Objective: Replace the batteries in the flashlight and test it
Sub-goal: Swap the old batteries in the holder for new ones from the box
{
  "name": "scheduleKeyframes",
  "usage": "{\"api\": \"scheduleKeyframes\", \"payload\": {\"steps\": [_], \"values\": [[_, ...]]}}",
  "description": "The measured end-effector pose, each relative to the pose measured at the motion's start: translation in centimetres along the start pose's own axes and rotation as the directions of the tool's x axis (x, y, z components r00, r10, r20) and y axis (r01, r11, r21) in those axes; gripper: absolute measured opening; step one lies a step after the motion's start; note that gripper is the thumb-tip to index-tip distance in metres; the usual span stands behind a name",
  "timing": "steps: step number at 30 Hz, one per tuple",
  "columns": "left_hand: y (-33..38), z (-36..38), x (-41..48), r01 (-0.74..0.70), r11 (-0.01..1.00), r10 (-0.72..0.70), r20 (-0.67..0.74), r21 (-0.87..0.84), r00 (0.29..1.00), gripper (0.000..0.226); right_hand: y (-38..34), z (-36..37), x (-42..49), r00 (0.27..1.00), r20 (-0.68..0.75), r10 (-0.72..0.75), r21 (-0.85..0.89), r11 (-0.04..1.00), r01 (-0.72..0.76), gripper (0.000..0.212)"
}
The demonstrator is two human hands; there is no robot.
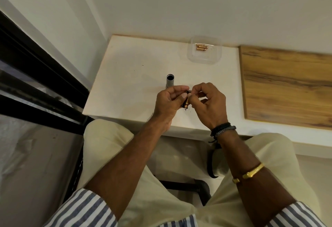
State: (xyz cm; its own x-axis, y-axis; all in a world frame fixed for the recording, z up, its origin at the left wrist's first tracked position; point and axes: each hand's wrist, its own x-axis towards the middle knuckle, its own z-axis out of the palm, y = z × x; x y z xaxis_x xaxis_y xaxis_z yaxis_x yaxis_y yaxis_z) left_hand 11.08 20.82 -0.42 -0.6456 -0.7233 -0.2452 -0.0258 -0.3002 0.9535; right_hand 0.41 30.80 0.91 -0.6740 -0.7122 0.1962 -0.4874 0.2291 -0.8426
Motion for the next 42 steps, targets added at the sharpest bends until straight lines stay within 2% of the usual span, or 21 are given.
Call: {"api": "scheduleKeyframes", "payload": {"steps": [6,9,13,15,17,22,25,30,33,36,42], "values": [[0.1,0.4,-0.2,0.026,0.996,-0.027,-0.006,-0.080,1.000,0.020,-0.6,0.3,-0.3,0.997,-0.034,-0.076,-0.003,0.997,0.075,0.012],[0.1,0.3,-0.1,0.048,0.987,-0.051,-0.017,-0.155,0.999,0.018,-0.5,0.8,-0.7,0.995,-0.007,-0.095,0.014,0.995,0.095,0.007],[0.2,-0.1,0.1,0.056,0.981,-0.062,-0.028,-0.188,0.998,0.014,-0.5,0.6,-0.6,0.996,-0.044,0.075,0.169,0.983,-0.066,0.009],[0.2,-0.1,0.1,0.064,0.984,-0.071,-0.033,-0.169,0.997,0.007,-0.4,0.2,-0.3,0.989,0.025,0.147,0.248,0.957,-0.149,0.024],[0.1,-0.2,0.2,0.074,0.988,-0.076,-0.007,-0.132,0.997,0.005,0.0,0.0,-0.1,0.979,0.100,0.178,0.286,0.937,-0.200,0.028],[0.4,-0.4,0.1,0.168,0.955,-0.146,0.105,-0.245,0.984,0.027,0.6,-0.5,0.2,0.926,0.185,0.329,0.437,0.817,-0.377,0.016],[0.6,-0.5,-0.1,0.204,0.916,-0.140,0.201,-0.344,0.970,0.029,0.7,-0.6,0.3,0.903,0.218,0.372,0.541,0.724,-0.428,0.023],[0.7,-0.3,-0.4,0.189,0.904,-0.087,0.266,-0.384,0.960,0.036,0.7,-0.1,0.2,0.890,0.211,0.403,0.553,0.702,-0.449,0.020],[0.4,0.0,-0.6,0.146,0.937,-0.066,0.250,-0.319,0.966,0.043,0.7,0.3,0.1,0.885,0.148,0.442,0.523,0.724,-0.449,0.020],[0.0,0.3,-0.6,0.093,0.955,-0.037,0.200,-0.280,0.979,0.033,0.6,0.7,-0.1,0.885,0.097,0.455,0.509,0.741,-0.437,0.022],[-0.4,0.3,-0.5,0.071,0.962,-0.050,0.085,-0.265,0.995,0.023,0.2,0.6,-0.3,0.893,0.098,0.439,0.526,0.739,-0.422,0.018]]}}
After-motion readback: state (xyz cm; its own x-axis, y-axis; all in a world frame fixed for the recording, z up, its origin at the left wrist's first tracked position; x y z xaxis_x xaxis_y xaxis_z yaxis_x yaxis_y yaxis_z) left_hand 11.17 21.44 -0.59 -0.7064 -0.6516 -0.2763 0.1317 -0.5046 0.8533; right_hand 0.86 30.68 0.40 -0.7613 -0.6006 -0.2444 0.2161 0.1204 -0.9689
